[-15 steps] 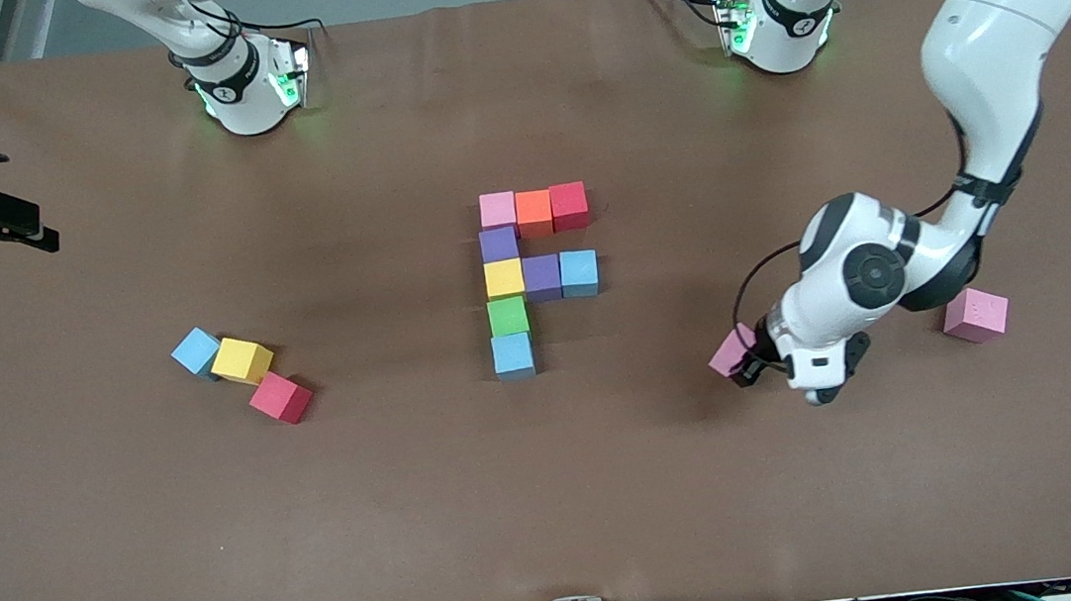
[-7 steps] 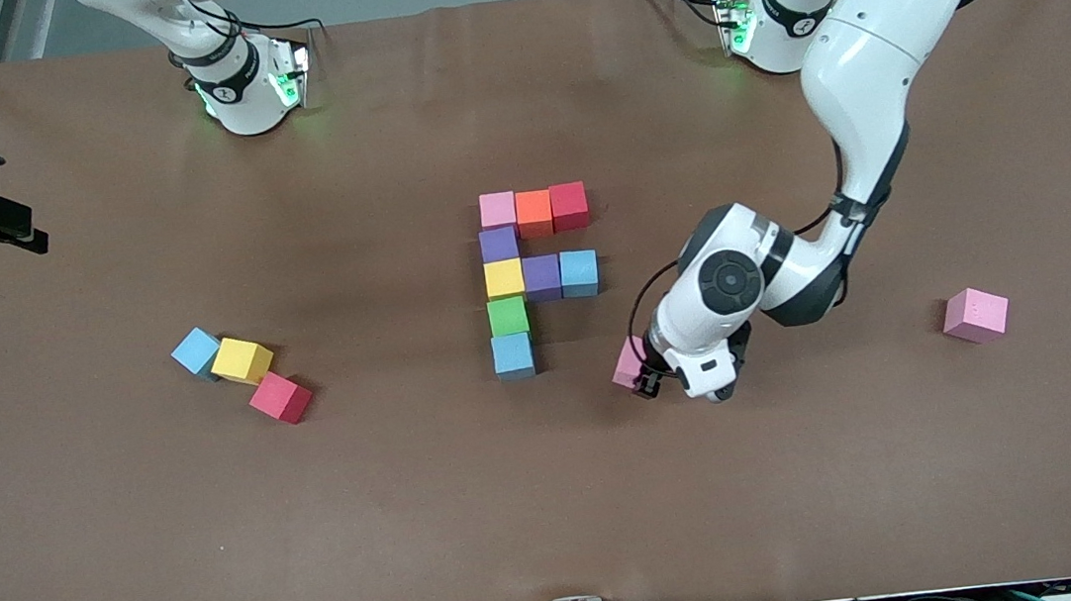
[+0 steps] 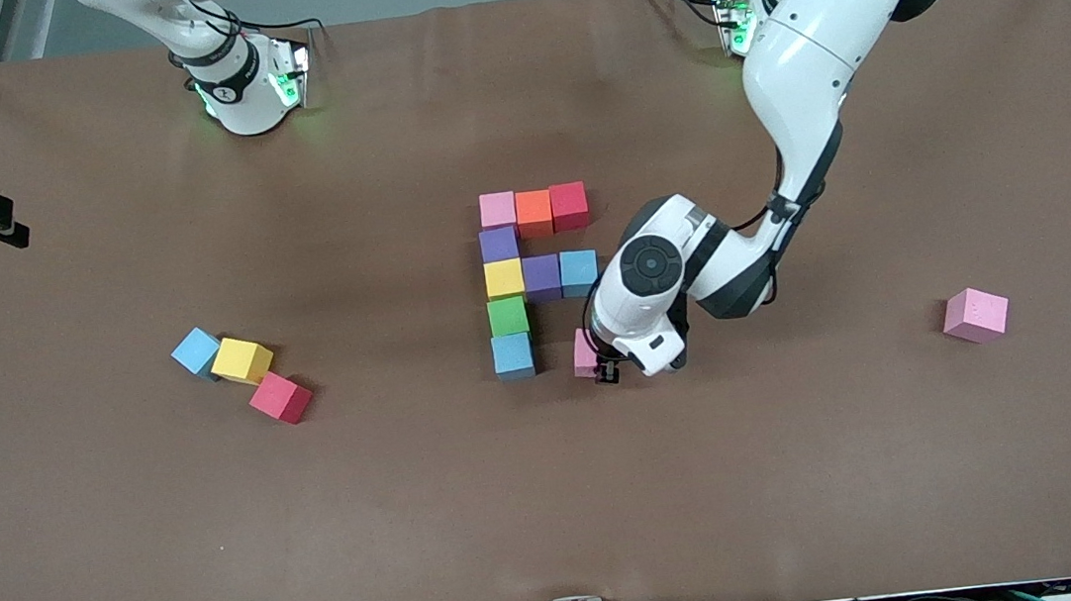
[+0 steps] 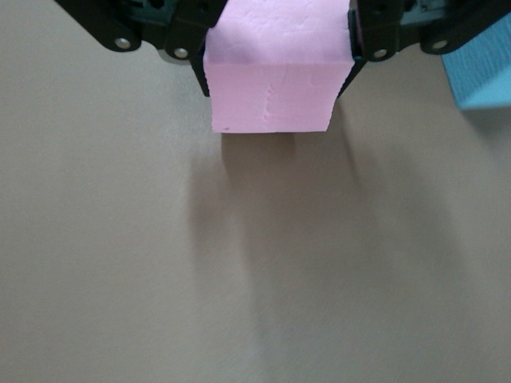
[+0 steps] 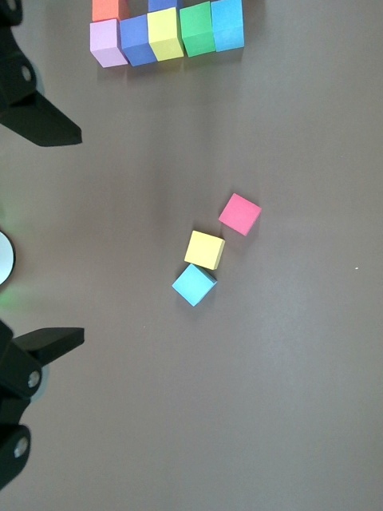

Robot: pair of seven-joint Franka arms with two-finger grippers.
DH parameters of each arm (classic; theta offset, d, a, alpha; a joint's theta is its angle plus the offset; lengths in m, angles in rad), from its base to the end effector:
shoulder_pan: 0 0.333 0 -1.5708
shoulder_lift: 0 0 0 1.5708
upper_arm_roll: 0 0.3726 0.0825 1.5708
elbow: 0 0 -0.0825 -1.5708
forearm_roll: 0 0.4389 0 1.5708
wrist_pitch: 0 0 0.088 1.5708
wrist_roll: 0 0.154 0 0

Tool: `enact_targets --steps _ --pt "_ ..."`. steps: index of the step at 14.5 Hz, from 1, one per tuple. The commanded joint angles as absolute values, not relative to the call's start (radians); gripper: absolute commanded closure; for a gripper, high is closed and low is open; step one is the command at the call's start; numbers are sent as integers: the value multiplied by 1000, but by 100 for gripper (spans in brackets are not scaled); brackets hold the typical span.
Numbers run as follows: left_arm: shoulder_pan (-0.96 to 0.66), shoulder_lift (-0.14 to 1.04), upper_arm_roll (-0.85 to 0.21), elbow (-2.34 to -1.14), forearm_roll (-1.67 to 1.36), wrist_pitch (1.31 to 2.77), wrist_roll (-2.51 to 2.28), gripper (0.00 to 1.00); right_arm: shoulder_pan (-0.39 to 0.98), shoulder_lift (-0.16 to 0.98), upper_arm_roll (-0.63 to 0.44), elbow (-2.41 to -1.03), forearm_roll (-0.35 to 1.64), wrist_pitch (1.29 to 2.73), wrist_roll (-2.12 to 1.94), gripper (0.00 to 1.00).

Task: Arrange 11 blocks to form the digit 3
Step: 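Place the pink cube beside the bottom blue cube with the left gripper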

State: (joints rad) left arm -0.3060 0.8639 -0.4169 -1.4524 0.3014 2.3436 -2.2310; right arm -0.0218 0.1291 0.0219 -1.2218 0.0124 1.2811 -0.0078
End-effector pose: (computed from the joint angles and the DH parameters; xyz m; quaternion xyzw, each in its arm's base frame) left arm 0.6594 -0.4846 0.1653 0.7448 0.6639 -0.0354 0.0572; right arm 0.6171 0.0010 0.7084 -0.9993 -0.0055 0.0348 0.0075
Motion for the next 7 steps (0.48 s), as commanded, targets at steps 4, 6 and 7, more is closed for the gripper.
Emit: enact_targets --steps 4,6,7 --pt "-365 902 -394 -1384 287 2344 -2391 91 -71 63 43 -1259 6 1289 41 0" --pt "-377 914 -385 -1374 287 2350 -2421 91 -74 55 44 -1264 6 1295 43 0" --pt "-383 922 -384 -1371 287 2358 -2421 91 -75 55 48 -1264 8 1296 44 0"
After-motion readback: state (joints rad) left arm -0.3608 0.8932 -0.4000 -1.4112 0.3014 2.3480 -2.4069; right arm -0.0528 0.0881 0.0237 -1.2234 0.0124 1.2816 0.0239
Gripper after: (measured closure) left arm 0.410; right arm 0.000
